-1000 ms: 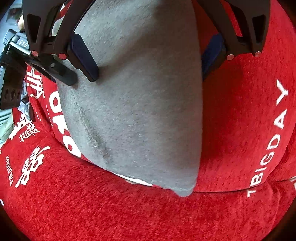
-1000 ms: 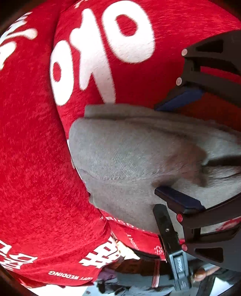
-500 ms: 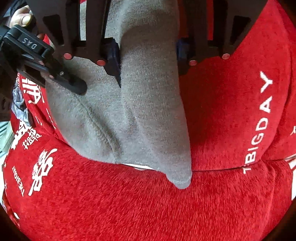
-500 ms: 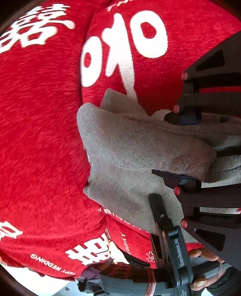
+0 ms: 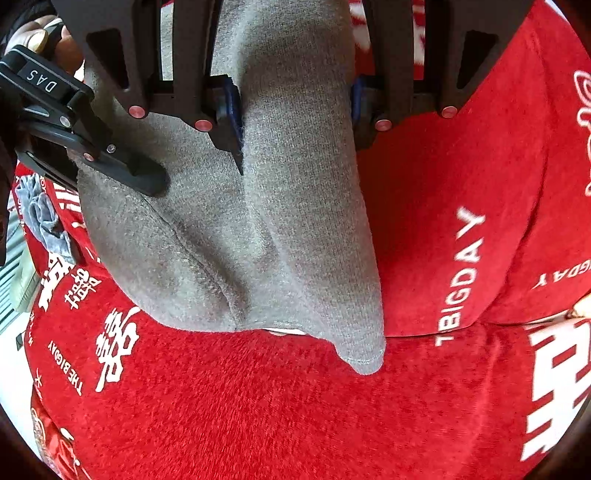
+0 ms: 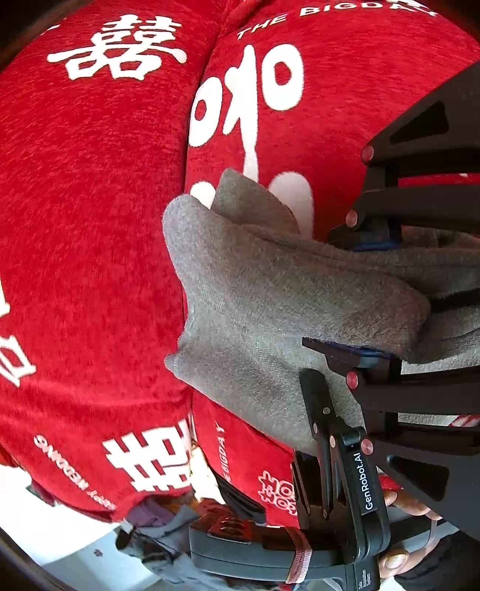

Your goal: Fold small clothes

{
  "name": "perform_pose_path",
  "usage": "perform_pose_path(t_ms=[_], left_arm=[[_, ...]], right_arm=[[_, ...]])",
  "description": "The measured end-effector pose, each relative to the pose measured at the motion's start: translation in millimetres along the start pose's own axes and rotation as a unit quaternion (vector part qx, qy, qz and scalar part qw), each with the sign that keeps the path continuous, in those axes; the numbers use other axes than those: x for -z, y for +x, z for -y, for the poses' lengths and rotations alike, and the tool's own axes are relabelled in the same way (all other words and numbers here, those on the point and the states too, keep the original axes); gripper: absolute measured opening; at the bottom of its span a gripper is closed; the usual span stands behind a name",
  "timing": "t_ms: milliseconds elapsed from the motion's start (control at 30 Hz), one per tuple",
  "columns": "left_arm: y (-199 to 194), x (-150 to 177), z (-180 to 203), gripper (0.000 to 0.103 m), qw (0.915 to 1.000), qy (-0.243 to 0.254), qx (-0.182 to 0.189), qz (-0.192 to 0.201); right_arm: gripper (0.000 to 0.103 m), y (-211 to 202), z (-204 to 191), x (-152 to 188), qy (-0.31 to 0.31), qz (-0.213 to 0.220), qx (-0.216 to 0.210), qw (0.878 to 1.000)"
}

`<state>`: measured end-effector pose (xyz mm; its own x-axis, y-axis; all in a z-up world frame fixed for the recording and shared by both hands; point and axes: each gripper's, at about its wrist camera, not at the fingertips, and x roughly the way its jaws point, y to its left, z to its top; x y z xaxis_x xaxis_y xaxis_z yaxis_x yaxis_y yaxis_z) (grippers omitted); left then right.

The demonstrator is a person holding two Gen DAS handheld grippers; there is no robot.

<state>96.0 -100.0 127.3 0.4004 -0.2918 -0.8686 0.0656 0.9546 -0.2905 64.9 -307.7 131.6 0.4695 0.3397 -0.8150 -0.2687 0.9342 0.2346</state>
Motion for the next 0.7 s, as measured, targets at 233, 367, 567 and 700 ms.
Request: perform_pose_path(t_ms=[233, 367, 567, 700], left_arm=[[-31.7, 32.0, -18.6, 0.045, 0.9999, -0.007, -0.003, 0.008], [-46.2, 54.0, -30.2, 0.045, 0.9999, -0.007, -0.006, 0.011], [-61.7, 81.9, -45.4, 0.045, 0.9998, -0.006, -0.013, 0.014], [-66.1, 98.3, -53.6, 0.045, 0.9998, -0.006, -0.017, 0.012]], right_arm=[[0.04, -15.8, -36.7, 30.1, -0.01, 0.007, -0.005, 1.0], [0.04, -21.5, -54.2, 44.3, -0.013, 0.008, -0.008, 1.0], [0.04, -27.4, -84.2, 65.3, -0.029, 0.01, -0.005, 1.0], [0.04, -25.9, -101.4, 79.6, -0.039, 0.008, -0.002, 0.999]])
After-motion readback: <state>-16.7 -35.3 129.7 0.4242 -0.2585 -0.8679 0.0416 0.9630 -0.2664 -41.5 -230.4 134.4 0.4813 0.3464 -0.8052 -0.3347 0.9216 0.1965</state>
